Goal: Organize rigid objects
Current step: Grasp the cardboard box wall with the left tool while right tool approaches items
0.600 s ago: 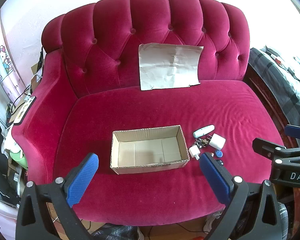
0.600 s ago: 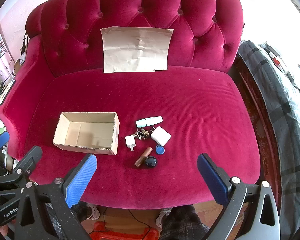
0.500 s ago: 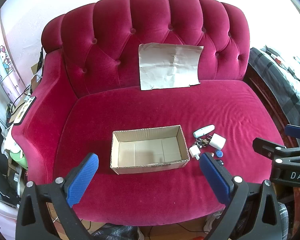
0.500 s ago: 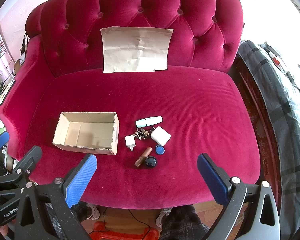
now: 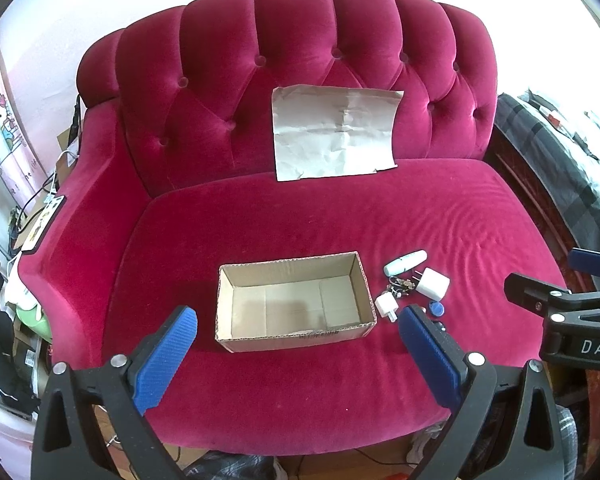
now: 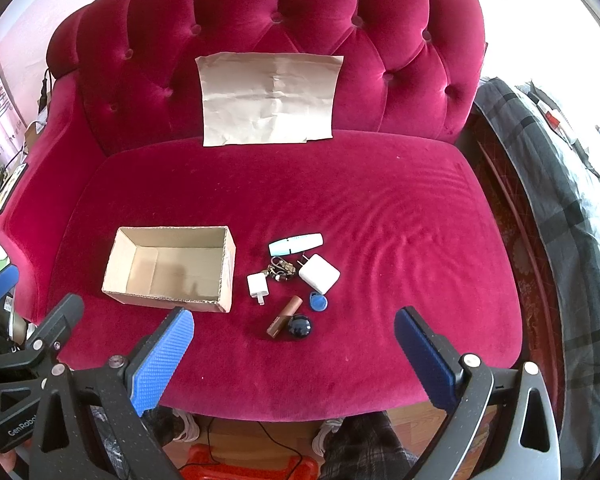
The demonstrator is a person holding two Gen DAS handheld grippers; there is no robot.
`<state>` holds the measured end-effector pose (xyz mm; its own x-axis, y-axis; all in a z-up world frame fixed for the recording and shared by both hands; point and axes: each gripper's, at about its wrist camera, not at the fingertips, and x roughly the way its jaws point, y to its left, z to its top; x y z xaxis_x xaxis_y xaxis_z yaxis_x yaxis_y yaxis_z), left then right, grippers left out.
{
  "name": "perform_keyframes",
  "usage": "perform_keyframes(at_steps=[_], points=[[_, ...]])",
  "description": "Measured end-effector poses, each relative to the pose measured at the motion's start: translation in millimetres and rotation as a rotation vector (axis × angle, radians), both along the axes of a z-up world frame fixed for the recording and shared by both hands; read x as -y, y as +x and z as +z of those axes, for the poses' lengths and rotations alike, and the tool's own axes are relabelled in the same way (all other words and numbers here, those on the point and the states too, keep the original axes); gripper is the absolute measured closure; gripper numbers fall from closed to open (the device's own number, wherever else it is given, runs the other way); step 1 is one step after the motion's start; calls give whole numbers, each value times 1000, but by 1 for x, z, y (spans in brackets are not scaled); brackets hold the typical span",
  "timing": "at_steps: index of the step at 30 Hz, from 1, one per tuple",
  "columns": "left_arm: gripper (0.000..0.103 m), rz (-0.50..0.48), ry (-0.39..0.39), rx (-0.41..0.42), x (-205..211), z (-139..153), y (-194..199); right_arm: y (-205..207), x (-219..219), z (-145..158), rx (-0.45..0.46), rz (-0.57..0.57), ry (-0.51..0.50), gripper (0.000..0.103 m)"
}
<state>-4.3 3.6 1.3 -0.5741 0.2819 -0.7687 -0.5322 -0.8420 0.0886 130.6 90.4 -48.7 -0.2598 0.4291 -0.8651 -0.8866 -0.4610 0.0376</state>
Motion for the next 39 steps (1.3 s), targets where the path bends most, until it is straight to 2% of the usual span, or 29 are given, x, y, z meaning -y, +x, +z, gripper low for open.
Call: perform_keyframes(at_steps=[8,17,39], points=[[0,31,-15,0,5,-12,-20,0,-10,-10,-4,-17,-7,1],[0,65,-40,12,18,-40,-57,2,-33,-30,9,-46,-15,1],[0,136,-88,74,46,-137,-139,-11,-98,-125,44,-83,-30,1]])
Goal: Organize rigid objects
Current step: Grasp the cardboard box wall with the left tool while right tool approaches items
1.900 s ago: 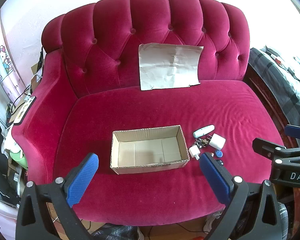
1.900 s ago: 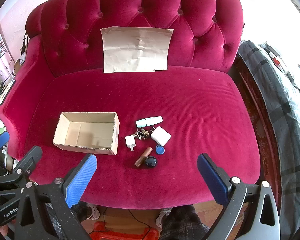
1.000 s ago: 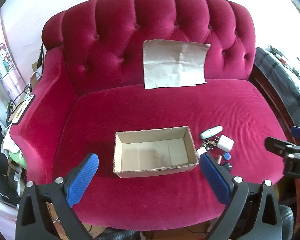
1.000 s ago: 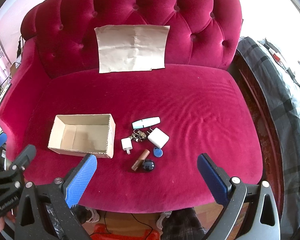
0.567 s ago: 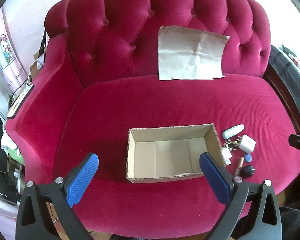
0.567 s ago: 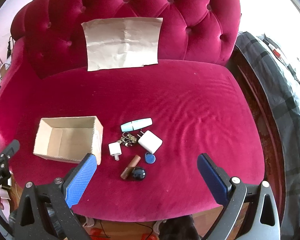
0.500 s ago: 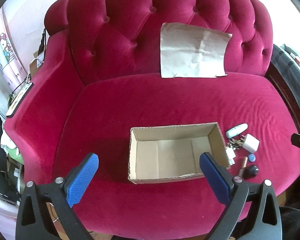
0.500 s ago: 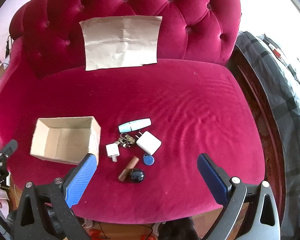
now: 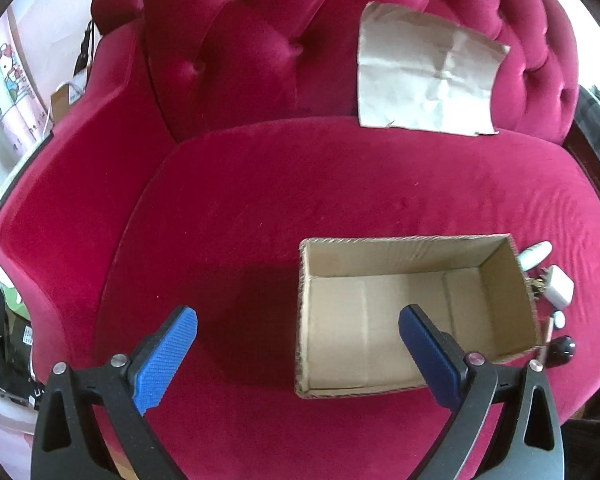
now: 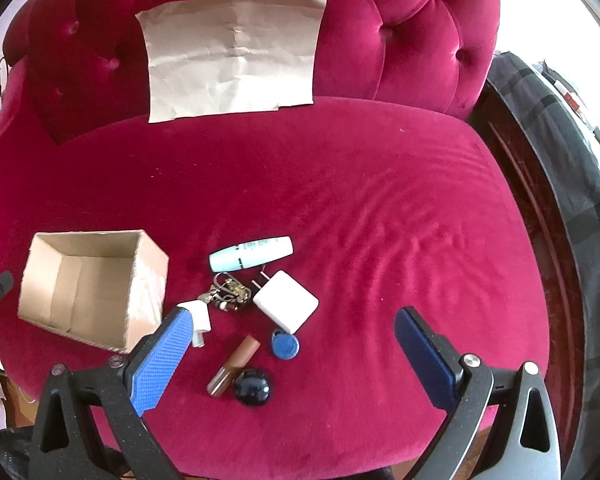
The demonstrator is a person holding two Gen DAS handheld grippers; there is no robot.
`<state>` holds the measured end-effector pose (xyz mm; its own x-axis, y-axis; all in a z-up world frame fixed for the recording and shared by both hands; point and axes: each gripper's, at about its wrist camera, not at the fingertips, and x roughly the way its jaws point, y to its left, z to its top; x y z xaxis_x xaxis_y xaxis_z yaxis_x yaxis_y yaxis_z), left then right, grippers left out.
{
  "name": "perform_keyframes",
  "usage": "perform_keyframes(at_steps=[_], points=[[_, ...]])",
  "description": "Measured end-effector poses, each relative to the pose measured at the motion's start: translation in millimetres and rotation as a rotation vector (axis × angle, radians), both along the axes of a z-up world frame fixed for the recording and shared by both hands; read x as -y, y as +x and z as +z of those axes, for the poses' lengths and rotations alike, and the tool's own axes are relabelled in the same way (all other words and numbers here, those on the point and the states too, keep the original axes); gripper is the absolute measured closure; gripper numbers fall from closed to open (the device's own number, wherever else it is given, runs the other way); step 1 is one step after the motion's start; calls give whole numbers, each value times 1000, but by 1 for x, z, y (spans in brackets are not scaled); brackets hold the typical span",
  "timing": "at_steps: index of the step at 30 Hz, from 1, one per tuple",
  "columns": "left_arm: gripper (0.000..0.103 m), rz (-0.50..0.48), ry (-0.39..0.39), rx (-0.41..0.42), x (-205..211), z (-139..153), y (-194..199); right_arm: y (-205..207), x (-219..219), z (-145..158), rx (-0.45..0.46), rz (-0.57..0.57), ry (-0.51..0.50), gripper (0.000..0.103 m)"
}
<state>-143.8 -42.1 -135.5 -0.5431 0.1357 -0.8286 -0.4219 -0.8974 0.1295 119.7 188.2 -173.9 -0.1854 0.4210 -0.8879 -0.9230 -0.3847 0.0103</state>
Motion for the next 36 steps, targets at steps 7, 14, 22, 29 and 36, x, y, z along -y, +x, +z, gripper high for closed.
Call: perform_keyframes(at_steps=[7,14,22,29,36], points=[[0,-5,-31,28,7,-33,-11,-2,-20,-29,4,-13,2,1],[0,-12,-36,68,9,-62,-23,3,-35,-62,1,-44,-36,1],[19,-27,-33,95,7,-71,-26,-7,-42,-87,38,-3,-55,1],[63,-32,-24,131,7,-79,-30,-11,-46,-98,30,0,-100,1],[97,-47,6,171,8,-87,-33,-14,-50,-104,27,-1,-120,1]])
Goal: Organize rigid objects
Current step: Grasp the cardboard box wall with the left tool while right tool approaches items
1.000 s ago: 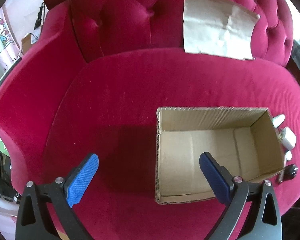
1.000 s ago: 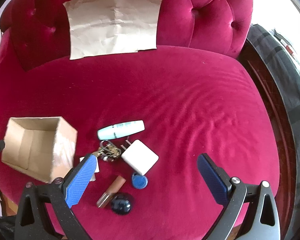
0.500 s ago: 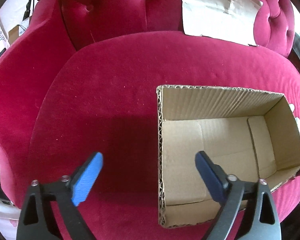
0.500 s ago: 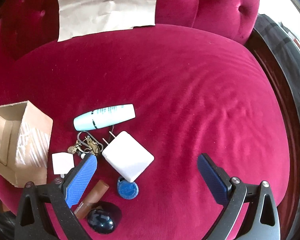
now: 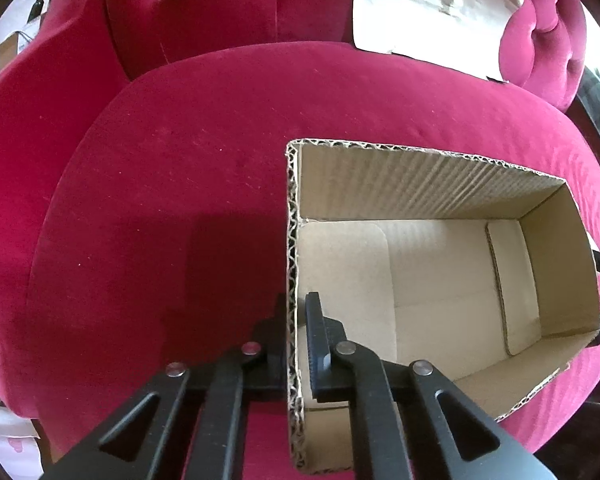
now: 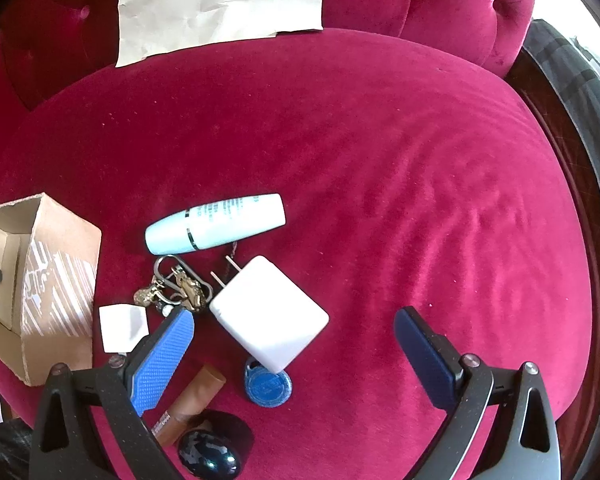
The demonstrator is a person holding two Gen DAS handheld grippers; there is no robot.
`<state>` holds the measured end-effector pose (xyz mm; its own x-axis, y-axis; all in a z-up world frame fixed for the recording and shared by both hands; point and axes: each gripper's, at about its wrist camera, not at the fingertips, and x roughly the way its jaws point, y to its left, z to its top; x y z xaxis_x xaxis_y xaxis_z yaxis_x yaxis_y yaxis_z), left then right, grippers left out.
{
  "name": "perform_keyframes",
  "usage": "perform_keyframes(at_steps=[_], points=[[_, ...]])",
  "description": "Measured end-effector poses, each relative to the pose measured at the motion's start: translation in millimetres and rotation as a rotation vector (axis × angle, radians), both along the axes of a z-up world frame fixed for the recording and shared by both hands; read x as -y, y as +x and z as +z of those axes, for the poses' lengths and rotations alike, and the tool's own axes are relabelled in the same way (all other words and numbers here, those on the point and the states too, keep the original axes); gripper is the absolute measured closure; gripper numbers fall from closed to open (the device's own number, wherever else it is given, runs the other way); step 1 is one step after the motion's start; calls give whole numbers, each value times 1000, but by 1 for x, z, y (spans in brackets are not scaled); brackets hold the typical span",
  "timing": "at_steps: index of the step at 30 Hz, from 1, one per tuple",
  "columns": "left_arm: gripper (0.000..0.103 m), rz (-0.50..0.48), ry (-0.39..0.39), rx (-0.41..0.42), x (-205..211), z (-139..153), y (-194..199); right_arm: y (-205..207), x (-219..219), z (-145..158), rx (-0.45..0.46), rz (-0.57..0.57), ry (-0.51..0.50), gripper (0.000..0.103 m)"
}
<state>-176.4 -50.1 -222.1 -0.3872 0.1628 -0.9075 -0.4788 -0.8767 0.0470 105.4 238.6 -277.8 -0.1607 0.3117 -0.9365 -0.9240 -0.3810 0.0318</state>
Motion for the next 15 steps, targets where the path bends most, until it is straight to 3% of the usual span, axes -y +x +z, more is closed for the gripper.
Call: perform_keyframes(at_steps=[15], points=[[100,26,-3,4,0,0,5,-3,-10,-8,10,18,-25,5]])
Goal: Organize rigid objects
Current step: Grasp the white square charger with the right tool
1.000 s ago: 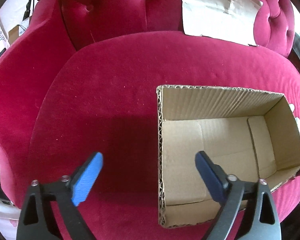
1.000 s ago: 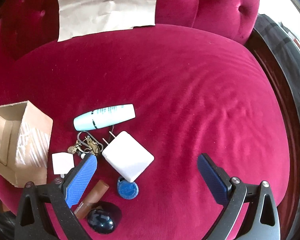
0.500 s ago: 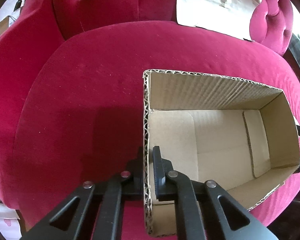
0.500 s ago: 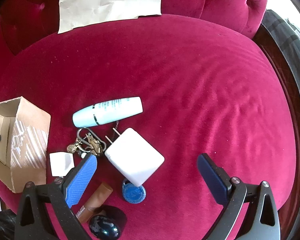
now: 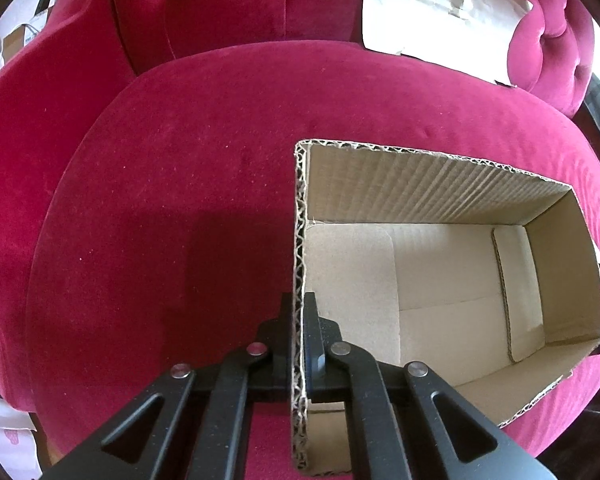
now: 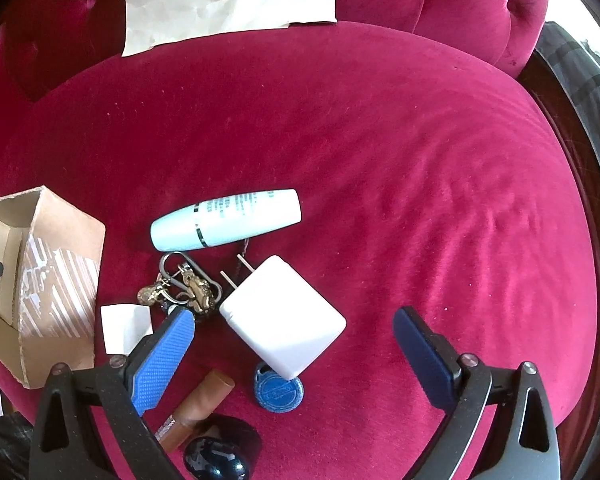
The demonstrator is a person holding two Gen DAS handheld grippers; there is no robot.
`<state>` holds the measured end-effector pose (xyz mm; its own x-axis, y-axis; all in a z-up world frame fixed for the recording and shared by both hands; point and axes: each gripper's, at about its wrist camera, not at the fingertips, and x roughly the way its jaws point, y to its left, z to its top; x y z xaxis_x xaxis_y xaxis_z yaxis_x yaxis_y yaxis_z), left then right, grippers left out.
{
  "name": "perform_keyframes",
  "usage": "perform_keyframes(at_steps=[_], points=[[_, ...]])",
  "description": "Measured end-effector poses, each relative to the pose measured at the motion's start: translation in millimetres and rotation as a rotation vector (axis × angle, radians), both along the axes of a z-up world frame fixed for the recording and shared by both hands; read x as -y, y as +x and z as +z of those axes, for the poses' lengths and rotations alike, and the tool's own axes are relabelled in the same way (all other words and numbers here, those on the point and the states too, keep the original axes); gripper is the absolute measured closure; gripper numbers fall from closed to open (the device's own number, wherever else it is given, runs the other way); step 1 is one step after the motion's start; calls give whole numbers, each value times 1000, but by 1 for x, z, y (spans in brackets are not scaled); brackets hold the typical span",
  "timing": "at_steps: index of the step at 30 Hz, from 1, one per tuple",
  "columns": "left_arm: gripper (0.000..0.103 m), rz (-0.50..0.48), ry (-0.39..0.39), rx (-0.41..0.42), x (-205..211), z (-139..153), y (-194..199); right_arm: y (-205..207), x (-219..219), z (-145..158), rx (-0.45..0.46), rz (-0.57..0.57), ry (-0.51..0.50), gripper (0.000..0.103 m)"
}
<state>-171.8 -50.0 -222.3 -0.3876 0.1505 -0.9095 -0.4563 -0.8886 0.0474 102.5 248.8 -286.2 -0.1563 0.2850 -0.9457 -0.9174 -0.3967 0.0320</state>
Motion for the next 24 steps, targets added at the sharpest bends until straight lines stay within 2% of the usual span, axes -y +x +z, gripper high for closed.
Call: perform_keyframes(at_steps=[4,7,17,24], points=[[100,1,-3,-2,-1,-1,-1,3,-5,-3,-9,-1,-24,17],[100,1,-4,-1,-2,-1,-2,5,-8,-3,-31,4,-41,36],[99,1,-10,-7,-1,1,-1,17,-19,6,-33,-33,-31,37],[99,2,-13,-14,0,1,1,24,-25,27,-43,-48,2,37]])
